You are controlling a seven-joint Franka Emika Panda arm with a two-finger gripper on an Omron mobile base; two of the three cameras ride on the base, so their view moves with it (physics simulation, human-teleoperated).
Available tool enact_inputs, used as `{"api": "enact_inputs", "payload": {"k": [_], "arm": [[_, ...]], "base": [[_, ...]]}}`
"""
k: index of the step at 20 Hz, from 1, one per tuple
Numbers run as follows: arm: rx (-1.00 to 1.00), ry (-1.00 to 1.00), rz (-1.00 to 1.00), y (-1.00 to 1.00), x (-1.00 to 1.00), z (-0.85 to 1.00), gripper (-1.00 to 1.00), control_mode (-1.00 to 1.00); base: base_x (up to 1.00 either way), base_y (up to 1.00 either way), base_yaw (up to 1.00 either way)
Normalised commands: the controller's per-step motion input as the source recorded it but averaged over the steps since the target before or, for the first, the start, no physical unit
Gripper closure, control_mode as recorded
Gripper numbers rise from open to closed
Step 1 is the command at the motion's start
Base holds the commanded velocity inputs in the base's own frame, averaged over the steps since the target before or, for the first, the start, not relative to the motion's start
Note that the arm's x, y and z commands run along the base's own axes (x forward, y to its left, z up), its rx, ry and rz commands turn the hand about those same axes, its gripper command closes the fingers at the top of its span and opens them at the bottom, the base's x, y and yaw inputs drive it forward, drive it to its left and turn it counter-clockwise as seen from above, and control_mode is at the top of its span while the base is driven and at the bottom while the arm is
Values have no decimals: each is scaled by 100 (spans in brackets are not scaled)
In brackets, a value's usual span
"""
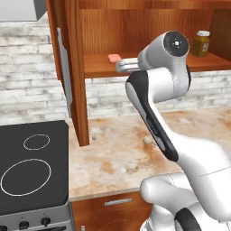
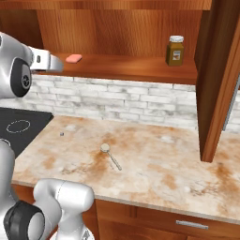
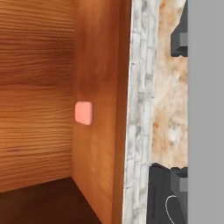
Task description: Pick the bar soap and dish brush from the cabinet and place them on the counter.
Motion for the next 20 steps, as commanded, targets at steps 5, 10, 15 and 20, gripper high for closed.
{"api": "enact_inputs", "payload": {"k": [5, 10, 15, 20], "arm": [[1, 3, 0, 11, 46, 0, -100, -100], [0, 0, 0, 7, 52, -3, -100, -100], [-3, -3, -2, 3, 40, -11, -100, -100], [-4, -3, -2, 1, 30, -5, -100, -100]], "base": [[0, 0, 0], [0, 0, 0], [0, 0, 0], [0, 0, 0]]}}
